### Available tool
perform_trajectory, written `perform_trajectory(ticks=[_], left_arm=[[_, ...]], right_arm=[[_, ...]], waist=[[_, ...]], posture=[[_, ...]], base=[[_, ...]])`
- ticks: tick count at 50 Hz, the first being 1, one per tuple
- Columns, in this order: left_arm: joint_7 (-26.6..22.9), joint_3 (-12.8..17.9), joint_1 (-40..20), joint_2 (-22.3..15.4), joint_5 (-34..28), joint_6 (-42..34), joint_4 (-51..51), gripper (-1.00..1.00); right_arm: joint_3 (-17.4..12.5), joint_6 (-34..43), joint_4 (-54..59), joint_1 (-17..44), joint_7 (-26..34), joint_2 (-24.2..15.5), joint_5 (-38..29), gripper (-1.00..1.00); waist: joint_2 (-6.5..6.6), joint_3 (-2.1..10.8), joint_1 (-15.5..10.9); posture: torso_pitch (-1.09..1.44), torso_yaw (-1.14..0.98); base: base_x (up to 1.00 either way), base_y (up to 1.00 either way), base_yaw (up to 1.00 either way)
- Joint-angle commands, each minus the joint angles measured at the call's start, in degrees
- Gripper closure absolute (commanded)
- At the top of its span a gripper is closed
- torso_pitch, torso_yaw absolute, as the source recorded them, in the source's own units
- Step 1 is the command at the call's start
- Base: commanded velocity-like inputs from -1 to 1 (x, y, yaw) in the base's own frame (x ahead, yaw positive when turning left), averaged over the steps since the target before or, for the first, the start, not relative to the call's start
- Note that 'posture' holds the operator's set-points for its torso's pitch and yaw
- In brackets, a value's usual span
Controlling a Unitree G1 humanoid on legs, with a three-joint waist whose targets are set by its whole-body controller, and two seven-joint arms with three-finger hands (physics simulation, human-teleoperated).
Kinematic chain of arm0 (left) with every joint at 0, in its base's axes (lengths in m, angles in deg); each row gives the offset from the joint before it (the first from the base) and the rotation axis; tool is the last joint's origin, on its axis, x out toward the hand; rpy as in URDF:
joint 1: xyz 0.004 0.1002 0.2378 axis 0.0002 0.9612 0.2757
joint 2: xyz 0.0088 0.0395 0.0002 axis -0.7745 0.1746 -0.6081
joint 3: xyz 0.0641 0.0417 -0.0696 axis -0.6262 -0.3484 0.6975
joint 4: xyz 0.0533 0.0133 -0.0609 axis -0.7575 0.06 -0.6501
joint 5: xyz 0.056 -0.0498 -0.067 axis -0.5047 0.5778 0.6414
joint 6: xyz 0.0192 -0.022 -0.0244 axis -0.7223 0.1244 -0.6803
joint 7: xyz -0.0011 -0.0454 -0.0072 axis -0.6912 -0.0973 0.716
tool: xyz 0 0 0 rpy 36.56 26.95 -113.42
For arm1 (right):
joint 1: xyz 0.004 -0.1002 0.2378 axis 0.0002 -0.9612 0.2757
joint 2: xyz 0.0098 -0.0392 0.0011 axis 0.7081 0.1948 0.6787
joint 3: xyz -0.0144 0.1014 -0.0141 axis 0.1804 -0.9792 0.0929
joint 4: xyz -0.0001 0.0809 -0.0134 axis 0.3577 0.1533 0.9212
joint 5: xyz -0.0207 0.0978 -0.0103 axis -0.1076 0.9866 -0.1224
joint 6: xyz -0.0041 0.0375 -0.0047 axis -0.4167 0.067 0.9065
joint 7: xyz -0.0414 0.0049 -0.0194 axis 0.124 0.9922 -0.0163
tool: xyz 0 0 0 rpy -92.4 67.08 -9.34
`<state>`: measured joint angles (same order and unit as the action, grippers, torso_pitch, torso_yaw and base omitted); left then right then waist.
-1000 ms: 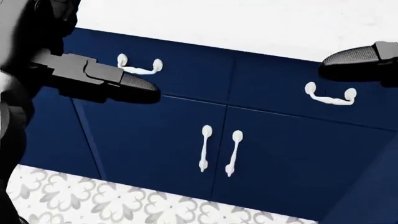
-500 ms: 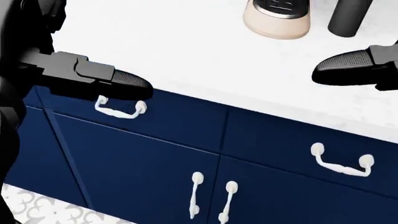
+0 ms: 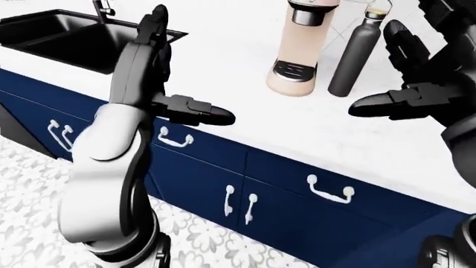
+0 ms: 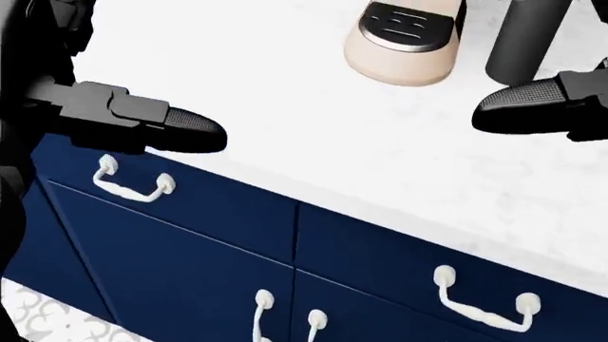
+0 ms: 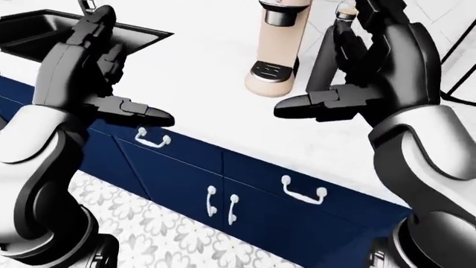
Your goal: Move the drinks to the dining counter.
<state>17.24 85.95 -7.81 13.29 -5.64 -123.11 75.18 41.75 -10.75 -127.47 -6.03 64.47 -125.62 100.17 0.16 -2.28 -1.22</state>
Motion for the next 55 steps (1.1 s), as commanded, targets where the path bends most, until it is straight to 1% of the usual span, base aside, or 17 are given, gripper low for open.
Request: perform_trajectory(ticks=[1, 3, 4, 8, 9, 13, 16, 17, 23, 31, 34, 36, 38, 49, 52, 53, 55], left_arm=[[-0.3, -0.7, -2.0, 0.3, 0.4, 2.0, 0.8, -1.0], [-0.4, -0.7, -2.2, 0.3, 0.4, 1.9, 0.8, -1.0], [-0.4, -0.7, -2.3, 0.3, 0.4, 1.8, 0.9, -1.0], [-0.4, -0.7, -2.5, 0.2, 0.4, 1.4, 1.2, -1.0], [-0.4, -0.7, -2.4, 0.3, 0.4, 1.5, 1.1, -1.0], [-0.4, -0.6, -1.9, 0.3, 0.5, 2.0, 1.0, -1.0], [-0.3, -0.5, -1.9, 0.3, 0.5, 1.9, 1.1, -1.0], [-0.3, -0.5, -1.8, 0.3, 0.5, 2.1, 1.0, -1.0], [-0.1, -0.4, -0.9, 0.8, 0.7, 3.7, 0.1, -1.0], [0.0, -0.2, -0.5, 0.6, 1.0, 3.7, 0.4, -1.0], [0.1, -0.1, -0.4, 0.5, 1.1, 3.8, 0.4, -1.0], [0.1, 0.0, -0.6, 0.4, 1.2, 3.6, 0.4, -1.0], [0.1, 0.2, -0.6, 0.3, 1.3, 3.7, 0.3, -1.0], [0.3, -0.1, -0.8, 0.2, 1.4, 3.2, 0.6, -1.0], [0.3, -0.1, -0.7, 0.1, 1.5, 3.0, 0.8, -1.0], [0.3, 0.0, -0.7, 0.1, 1.5, 3.0, 0.8, -1.0], [0.3, 0.1, -0.6, 0.1, 1.5, 3.3, 0.7, -1.0]], right_arm=[[-2.1, -2.1, -0.4, 0.7, -1.6, -1.3, 0.7, -1.0], [-1.8, -2.7, -0.2, 0.6, -1.9, -1.8, 1.3, -1.0], [-1.8, -2.8, -0.2, 0.5, -2.1, -1.9, 1.8, -1.0], [-0.9, -3.5, -0.2, 0.4, -2.7, -3.1, 1.0, -1.0], [-0.6, -3.8, -0.2, 0.3, -2.1, -3.3, 0.4, -1.0], [-0.5, -3.4, -0.2, 0.3, -1.6, -2.9, -0.3, -1.0], [-0.3, -3.3, -0.3, 0.3, -1.1, -2.7, -1.1, -1.0], [-0.4, -3.1, -0.3, 0.3, -1.0, -2.5, -1.1, -1.0], [0.2, -3.4, -0.3, 0.1, 0.3, -1.7, -2.9, -1.0], [0.3, -2.7, -0.8, 0.5, 1.3, -0.5, -4.6, -1.0], [0.9, -2.6, -0.9, 0.5, 2.2, -0.2, -6.1, -1.0], [0.8, -2.1, -1.0, 0.8, 2.3, -0.1, -6.4, -1.0], [0.9, -1.9, -0.9, 1.0, 2.5, 0.2, -6.8, -1.0], [0.8, -1.1, -1.2, 1.5, 3.6, 0.7, -8.2, -1.0], [0.9, -0.8, -1.3, 1.9, 3.8, 0.8, -8.8, -1.0], [0.9, -0.8, -1.3, 2.0, 3.9, 0.9, -8.9, -1.0], [1.2, -0.9, -1.4, 1.9, 4.1, 1.1, -9.4, -1.0]], waist=[[-0.99, 0.78, 1.4], [-4.73, -0.69, 0.1], [-8.26, 0.36, 0.4], [-4.94, 0.97, 0.7], [-2.74, -0.35, 1.4], [-1.42, -2.16, 1.1], [1.22, -0.52, 1.8], [1.07, 0.66, 1.9], [2.33, 1.18, 0.5], [-0.24, 0.74, -0.3], [-7.9, -0.46, -1.0], [-5.82, -1.62, -0.8], [-4.9, 0.4, -0.4], [-0.85, -0.06, 0.8], [2.96, 0.76, 1.1], [1.79, 0.11, 0.7], [2.12, -0.7, 0.9]], posture=[[0.0, 0.0], [0.0, 0.0], [0.0, 0.0], [0.0, 0.0], [0.0, 0.0], [0.0, 0.0], [0.0, 0.0], [0.0, 0.0], [0.0, 0.0], [0.0, 0.0], [0.0, 0.0], [0.0, 0.0], [0.0, 0.0], [0.0, 0.0], [0.0, 0.0], [0.0, 0.0], [0.0, 0.0]], base=[[0.0, 0.0, -1.0], [0.0, 0.0, -1.0], [0.0, 0.0, -1.0], [0.0, -0.09, -0.75], [0.0, 0.0, 0.0], [0.0, 0.0, 0.0], [0.0, -0.01, 0.0], [0.0, -0.11, 0.0], [0.03, -0.62, 0.0], [0.04, -0.62, 0.0], [0.0, 0.0, 0.0], [0.0, 0.0, 0.0], [0.09, 0.0, 0.0], [0.15, 0.0, 0.0], [0.23, 0.0, 0.0], [0.3, 0.0, 0.0], [0.32, 0.0, 0.0]])
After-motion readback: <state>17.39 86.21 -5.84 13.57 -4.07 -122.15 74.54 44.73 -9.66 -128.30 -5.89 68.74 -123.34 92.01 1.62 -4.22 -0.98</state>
